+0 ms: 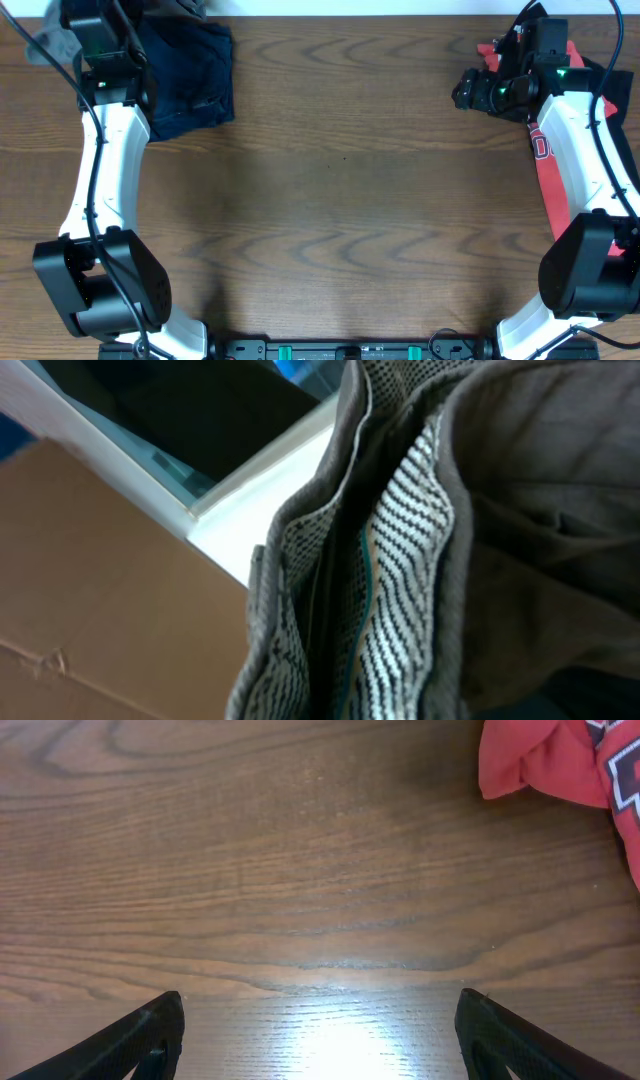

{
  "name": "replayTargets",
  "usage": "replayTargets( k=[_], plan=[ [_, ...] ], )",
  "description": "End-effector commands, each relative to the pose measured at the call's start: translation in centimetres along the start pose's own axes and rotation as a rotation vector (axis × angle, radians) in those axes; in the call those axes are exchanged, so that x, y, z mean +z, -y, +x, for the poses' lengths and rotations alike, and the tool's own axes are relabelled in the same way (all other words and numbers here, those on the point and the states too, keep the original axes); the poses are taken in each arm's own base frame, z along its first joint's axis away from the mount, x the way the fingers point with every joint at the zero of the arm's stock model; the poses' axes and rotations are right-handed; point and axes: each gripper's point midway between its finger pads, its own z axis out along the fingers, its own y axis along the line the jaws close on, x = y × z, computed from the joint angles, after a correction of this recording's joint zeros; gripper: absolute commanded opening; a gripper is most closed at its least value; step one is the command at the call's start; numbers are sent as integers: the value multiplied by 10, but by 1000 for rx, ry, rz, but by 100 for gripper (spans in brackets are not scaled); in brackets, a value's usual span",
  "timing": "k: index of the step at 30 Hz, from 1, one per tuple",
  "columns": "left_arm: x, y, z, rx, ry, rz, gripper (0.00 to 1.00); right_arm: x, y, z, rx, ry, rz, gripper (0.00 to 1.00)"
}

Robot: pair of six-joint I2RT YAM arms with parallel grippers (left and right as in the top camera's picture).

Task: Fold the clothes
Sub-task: 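Carry the folded shorts with the left gripper onto the navy stack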

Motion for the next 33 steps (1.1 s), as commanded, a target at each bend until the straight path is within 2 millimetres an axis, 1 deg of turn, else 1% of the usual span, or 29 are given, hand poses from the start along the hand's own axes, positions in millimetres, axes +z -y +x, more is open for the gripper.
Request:
replayTargets(
  k=[1, 3, 6, 8, 10, 12, 15, 17, 20, 22, 23, 24, 25, 26, 27, 28, 30, 33],
  plan=[
    [7, -14, -11, -18, 49, -26, 6, -2, -3, -2, -3, 5, -21, 85],
    [13, -9, -1, -11, 33, -7, 6, -1, -4, -2, -5, 5, -21, 85],
    [21, 14, 17, 11, -8, 64, 6, -1, -5, -3, -7, 10, -23, 85],
    [24, 30, 34, 29, -56, 105, 6, -1, -6, -3, -8, 11, -25, 85],
    [25, 46, 54, 54, -126, 157, 6, -1, -6, -3, -9, 11, -24, 85],
    [19, 61, 77, 84, -214, 221, 6, -1, -6, -3, -9, 10, -24, 85],
    [6, 77, 105, 125, -327, 303, 6, -1, -6, -4, -10, 15, -25, 85],
    [-5, 87, 120, 150, -390, 355, 6, -1, -7, -6, -12, 22, -27, 85],
    [-27, 107, 140, 197, -491, 449, 6, -1, -7, -7, -2, 26, -28, 85],
    [-42, 120, 149, 228, -544, 507, 6, -1, -7, -7, -2, 25, -28, 85],
    [-50, 127, 153, 241, -572, 538, 8, -1, -7, -7, -1, 25, -28, 85],
    [-58, 133, 155, 253, -593, 564, 12, -1, -7, -7, -2, 26, -28, 85],
    [-66, 140, 157, 269, -610, 590, 25, -1, -7, -7, -2, 26, -28, 85],
    [-73, 146, 158, 286, -625, 617, 35, -1, -7, -7, -2, 25, -28, 85],
    [-82, 153, 159, 306, -641, 646, 43, -1, -7, -7, -2, 25, -28, 85],
    [-90, 160, 159, 324, -653, 671, 48, -1, -7, -7, -2, 25, -29, 85],
    [-102, 171, 157, 354, -660, 709, 54, -1, -7, -7, -1, 25, -30, 85],
    [-113, 181, 145, 376, -638, 736, 54, -1, -7, -6, -1, 23, -30, 85]
  ],
)
